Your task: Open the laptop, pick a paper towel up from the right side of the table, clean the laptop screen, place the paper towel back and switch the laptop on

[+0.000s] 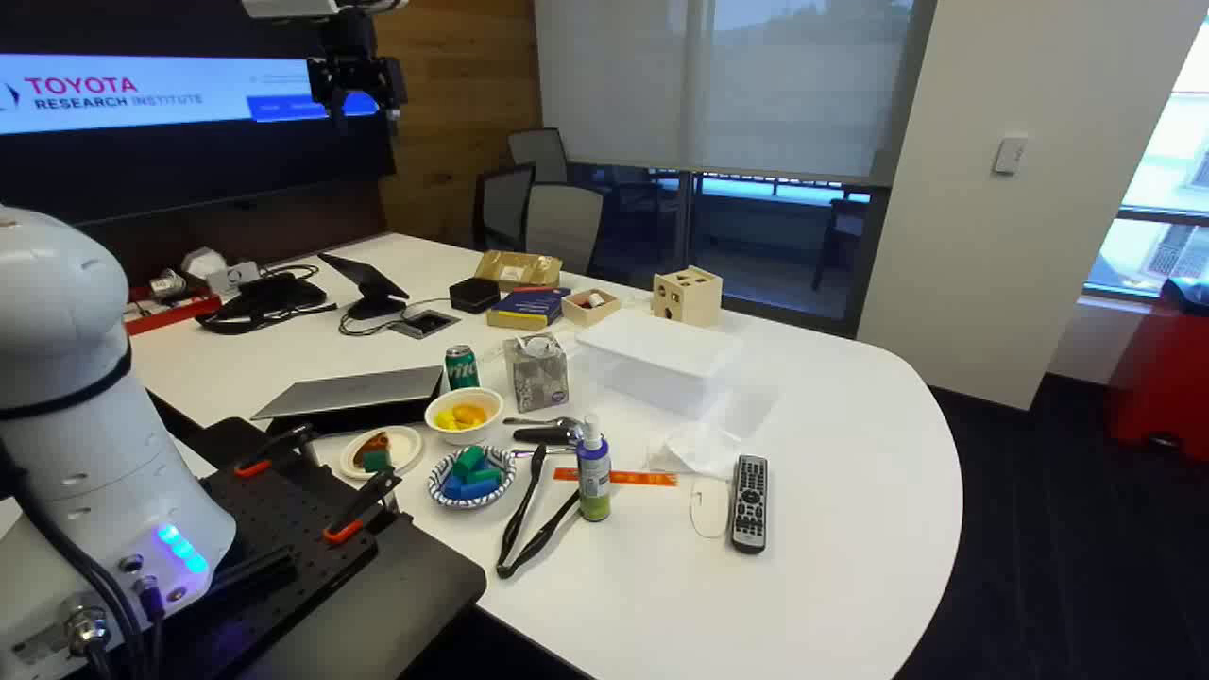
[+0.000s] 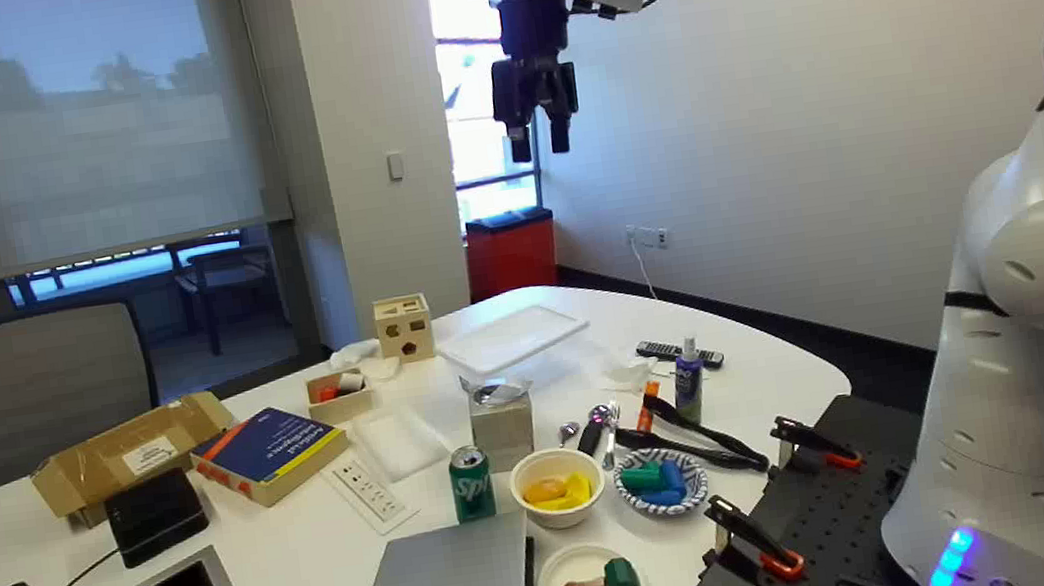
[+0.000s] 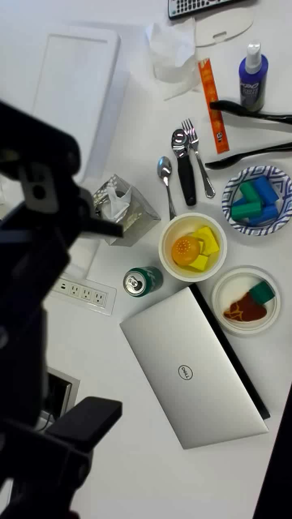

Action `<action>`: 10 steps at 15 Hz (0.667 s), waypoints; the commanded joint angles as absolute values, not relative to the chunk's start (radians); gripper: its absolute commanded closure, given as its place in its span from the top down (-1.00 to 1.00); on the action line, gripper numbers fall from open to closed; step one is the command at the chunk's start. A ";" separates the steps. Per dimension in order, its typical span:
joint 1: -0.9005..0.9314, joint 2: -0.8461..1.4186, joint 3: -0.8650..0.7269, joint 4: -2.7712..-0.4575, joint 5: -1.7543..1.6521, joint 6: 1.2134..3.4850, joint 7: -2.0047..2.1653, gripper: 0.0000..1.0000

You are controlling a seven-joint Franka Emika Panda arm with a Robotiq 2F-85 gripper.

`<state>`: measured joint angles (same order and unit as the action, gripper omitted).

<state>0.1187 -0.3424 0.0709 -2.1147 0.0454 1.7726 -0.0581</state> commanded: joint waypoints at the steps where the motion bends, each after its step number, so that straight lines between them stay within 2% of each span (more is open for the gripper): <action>1: 0.112 -0.342 0.076 -2.113 0.047 1.771 -0.059 1.00; 5: 0.135 -0.327 0.093 -2.219 0.074 1.890 -0.071 1.00; 10: 0.202 -0.244 0.176 -2.468 0.149 2.256 -0.022 1.00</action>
<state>0.1715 -0.2850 0.1390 -2.3510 0.1126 2.0886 -0.0511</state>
